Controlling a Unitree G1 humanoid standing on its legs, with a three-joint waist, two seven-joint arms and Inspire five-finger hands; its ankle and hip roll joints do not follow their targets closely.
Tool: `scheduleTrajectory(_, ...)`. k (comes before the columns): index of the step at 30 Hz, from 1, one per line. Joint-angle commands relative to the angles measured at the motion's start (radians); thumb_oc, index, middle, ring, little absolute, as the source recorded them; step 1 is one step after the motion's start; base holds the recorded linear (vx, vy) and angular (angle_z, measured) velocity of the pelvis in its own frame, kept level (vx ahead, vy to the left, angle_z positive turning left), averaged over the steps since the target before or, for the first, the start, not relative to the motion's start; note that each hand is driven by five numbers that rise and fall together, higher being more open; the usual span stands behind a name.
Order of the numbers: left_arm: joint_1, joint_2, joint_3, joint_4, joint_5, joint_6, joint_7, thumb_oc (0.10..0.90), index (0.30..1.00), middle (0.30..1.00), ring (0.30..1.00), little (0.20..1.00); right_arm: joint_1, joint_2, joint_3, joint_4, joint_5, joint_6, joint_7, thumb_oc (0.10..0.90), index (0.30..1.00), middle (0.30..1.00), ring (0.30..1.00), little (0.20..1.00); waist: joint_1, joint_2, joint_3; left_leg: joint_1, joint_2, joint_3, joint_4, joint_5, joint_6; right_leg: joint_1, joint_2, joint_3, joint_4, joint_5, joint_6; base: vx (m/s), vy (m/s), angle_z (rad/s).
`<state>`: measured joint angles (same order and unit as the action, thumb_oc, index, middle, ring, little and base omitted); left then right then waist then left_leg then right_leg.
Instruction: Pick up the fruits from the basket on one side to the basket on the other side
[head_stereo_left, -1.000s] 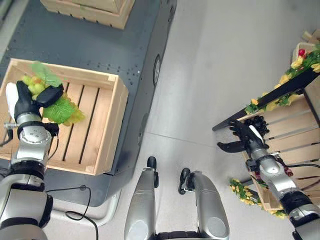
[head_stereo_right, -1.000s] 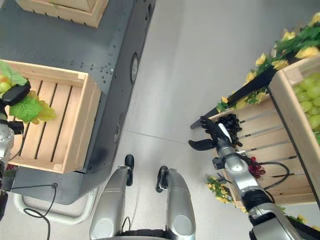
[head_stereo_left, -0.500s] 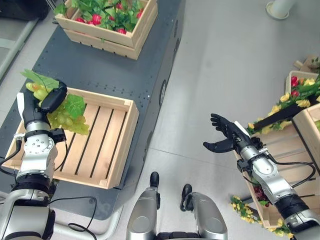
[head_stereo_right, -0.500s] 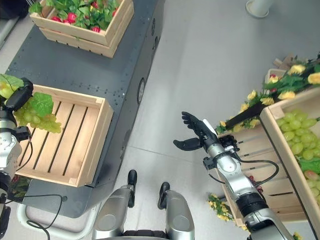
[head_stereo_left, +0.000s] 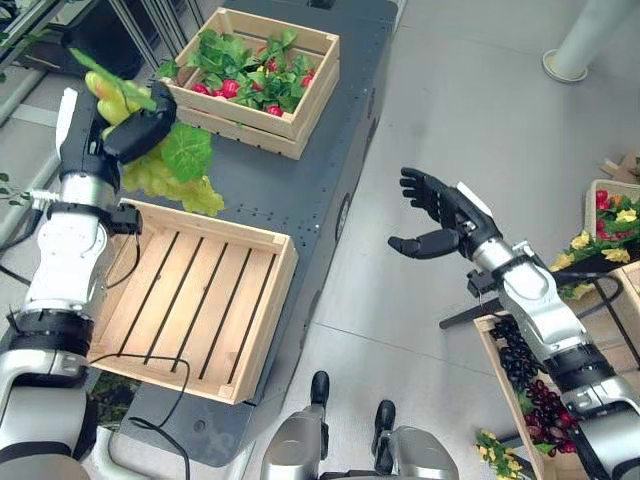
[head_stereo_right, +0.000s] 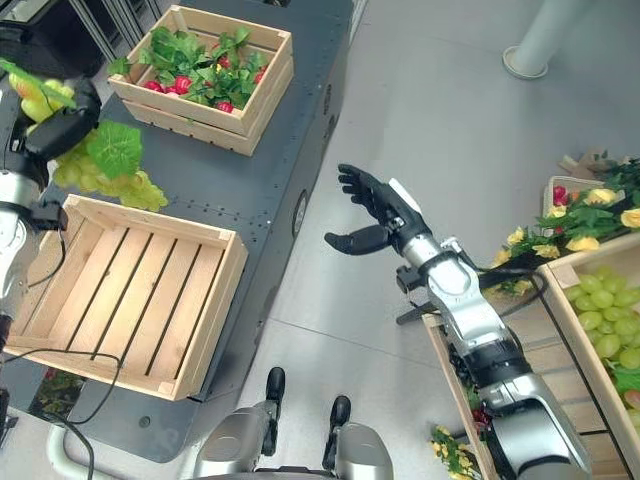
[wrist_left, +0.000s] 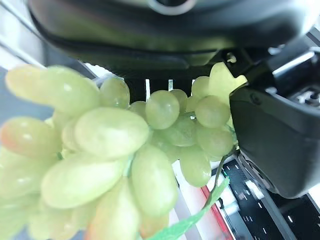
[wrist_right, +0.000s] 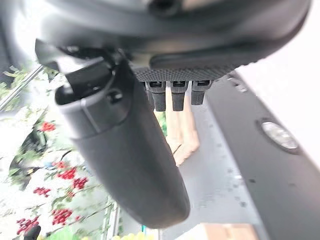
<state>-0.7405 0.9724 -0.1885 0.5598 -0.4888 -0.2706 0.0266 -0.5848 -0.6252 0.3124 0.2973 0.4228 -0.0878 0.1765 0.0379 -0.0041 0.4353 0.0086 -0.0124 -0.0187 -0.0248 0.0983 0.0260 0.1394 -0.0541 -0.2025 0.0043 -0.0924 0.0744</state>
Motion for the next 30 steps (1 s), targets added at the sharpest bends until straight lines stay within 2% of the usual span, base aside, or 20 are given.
scheduleTrajectory(1, -0.11, -0.006, -0.055, 0.015, -0.109, -0.077, -0.016, 0.4, 0.3, 0.3, 0.3, 0.3, -0.034, 0.021, 0.075, -0.037, 0.149, -0.011, -0.03, 0.8, 0.9, 0.9, 0.9, 0.9, -0.007, 0.043, -0.313, 0.072, -0.061, -0.007, -0.043, -0.139, -0.02, -0.045, 0.017, 0.047, -0.068, 0.076, -0.017, -0.02, -0.073, 0.01)
scheduleTrajectory(3, -0.152, -0.007, -0.086, 0.032, -0.113, -0.072, -0.022, 0.4, 0.3, 0.3, 0.3, 0.3, -0.067, 0.031, 0.086, -0.027, 0.178, 0.011, -0.028, 0.8, 0.9, 0.9, 0.9, 0.9, -0.006, 0.044, -0.316, 0.074, -0.061, -0.008, -0.054, -0.134, -0.022, -0.042, 0.02, 0.048, -0.078, 0.081, -0.018, -0.02, -0.057, -0.01)
scheduleTrajectory(4, -0.203, -0.015, -0.126, 0.05, -0.12, -0.067, -0.036, 0.4, 0.3, 0.3, 0.3, 0.3, -0.106, 0.044, 0.102, -0.014, 0.222, 0.044, -0.018, 0.8, 0.9, 0.9, 0.9, 0.9, -0.008, 0.045, -0.323, 0.074, -0.061, -0.01, -0.062, -0.13, -0.024, -0.041, 0.023, 0.047, -0.087, 0.085, -0.017, -0.01, -0.046, 0.0)
scheduleTrajectory(7, -0.26, -0.022, -0.167, 0.068, -0.137, -0.056, -0.051, 0.4, 0.3, 0.3, 0.3, 0.3, -0.143, 0.04, 0.114, 0.0, 0.275, 0.07, -0.001, 0.8, 0.9, 0.9, 0.9, 0.9, -0.01, 0.044, -0.33, 0.072, -0.06, -0.01, -0.062, -0.13, -0.025, -0.042, 0.024, 0.049, -0.092, 0.087, -0.017, -0.02, -0.065, -0.02)
scheduleTrajectory(10, -0.333, -0.044, -0.225, 0.09, -0.177, -0.047, -0.101, 0.4, 0.3, 0.3, 0.3, 0.3, -0.21, 0.039, 0.129, 0.052, 0.374, 0.111, 0.048, 0.8, 0.9, 0.9, 0.9, 0.9, -0.013, 0.041, -0.343, 0.076, -0.057, 0.003, -0.062, -0.133, -0.025, -0.04, 0.026, 0.05, -0.092, 0.085, -0.018, 0.01, -0.074, -0.02)
scheduleTrajectory(12, -0.375, -0.069, -0.257, 0.09, -0.193, -0.039, -0.132, 0.4, 0.3, 0.3, 0.3, 0.3, -0.25, 0.054, 0.137, 0.083, 0.464, 0.16, 0.082, 0.8, 0.9, 0.9, 0.9, 0.9, -0.015, 0.038, -0.351, 0.081, -0.054, 0.01, -0.062, -0.136, -0.027, -0.037, 0.028, 0.05, -0.092, 0.082, -0.019, 0.02, -0.071, -0.04)
scheduleTrajectory(19, -0.437, -0.154, -0.32, 0.11, -0.242, -0.009, -0.196, 0.4, 0.3, 0.3, 0.3, 0.3, -0.33, 0.108, 0.133, 0.152, 0.614, 0.2, 0.078, 0.8, 0.9, 0.9, 0.9, 0.9, -0.033, 0.04, -0.367, 0.095, -0.049, 0.031, -0.062, -0.146, -0.027, -0.032, 0.033, 0.065, -0.092, 0.079, -0.022, 0.02, -0.029, -0.06)
scheduleTrajectory(30, -0.483, -0.267, -0.386, 0.146, -0.267, 0.03, -0.237, 0.4, 0.3, 0.3, 0.3, 0.3, -0.411, 0.153, 0.147, 0.232, 0.716, 0.248, 0.088, 0.8, 0.9, 0.9, 0.9, 0.9, -0.057, 0.035, -0.392, 0.114, -0.043, 0.066, -0.062, -0.155, -0.025, -0.027, 0.036, 0.088, -0.092, 0.08, -0.021, 0.01, 0.011, -0.09)
